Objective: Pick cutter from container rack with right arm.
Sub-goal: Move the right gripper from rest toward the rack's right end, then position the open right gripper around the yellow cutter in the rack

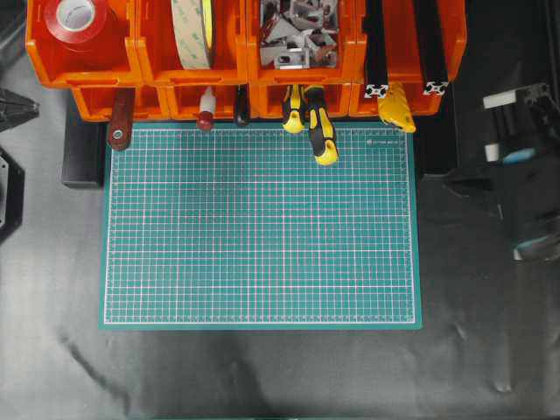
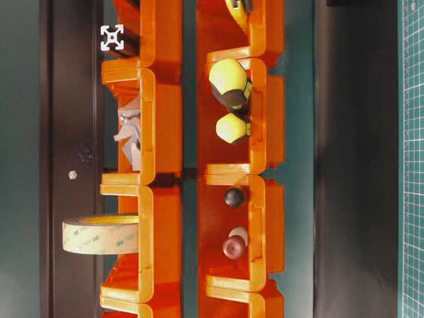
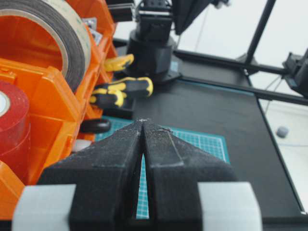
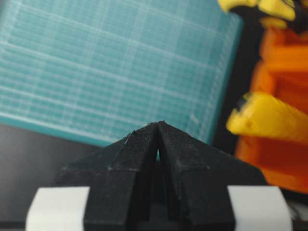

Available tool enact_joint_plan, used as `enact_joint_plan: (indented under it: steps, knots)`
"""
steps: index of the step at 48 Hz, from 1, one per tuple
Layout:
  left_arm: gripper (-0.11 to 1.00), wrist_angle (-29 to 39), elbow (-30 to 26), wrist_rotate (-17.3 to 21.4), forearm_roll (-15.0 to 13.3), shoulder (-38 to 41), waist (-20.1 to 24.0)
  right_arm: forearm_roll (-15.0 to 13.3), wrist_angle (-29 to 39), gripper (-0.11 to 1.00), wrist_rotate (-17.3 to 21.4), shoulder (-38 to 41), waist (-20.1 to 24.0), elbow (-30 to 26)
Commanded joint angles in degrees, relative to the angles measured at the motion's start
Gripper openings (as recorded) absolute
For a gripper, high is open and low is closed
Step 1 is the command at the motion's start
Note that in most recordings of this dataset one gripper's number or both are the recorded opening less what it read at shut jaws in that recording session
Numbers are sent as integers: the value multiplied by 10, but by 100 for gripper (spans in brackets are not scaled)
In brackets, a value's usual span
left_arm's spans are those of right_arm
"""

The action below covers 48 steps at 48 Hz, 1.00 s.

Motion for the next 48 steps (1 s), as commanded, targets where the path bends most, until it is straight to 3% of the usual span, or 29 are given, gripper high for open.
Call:
enact_joint_plan:
  steps: [1,6,9,15,21,33,36,44,48]
  knots:
    - [1,-6,-17,-1,2,5,-1,-71,51,2,39,17,39,-28]
    - [1,-5,-17,-1,2,5,-3,-186,105,2,126,25,100,-28]
    - [1,-4,-17,0,2,5,-3,-238,133,2,184,29,126,-21]
    - [1,-3,-15,0,2,8,-3,-297,165,2,291,30,161,8]
    - [1,1,-15,-1,2,9,-3,-299,144,2,330,31,162,39]
    - [1,11,-14,-1,2,10,-3,-300,109,6,334,41,149,73]
    - [1,19,-13,-2,2,10,-2,-300,99,16,334,47,141,73]
    - [1,30,-14,-3,2,9,-3,-304,77,65,341,68,110,74]
    - [1,32,-14,-3,2,7,-3,-319,64,82,353,85,98,80]
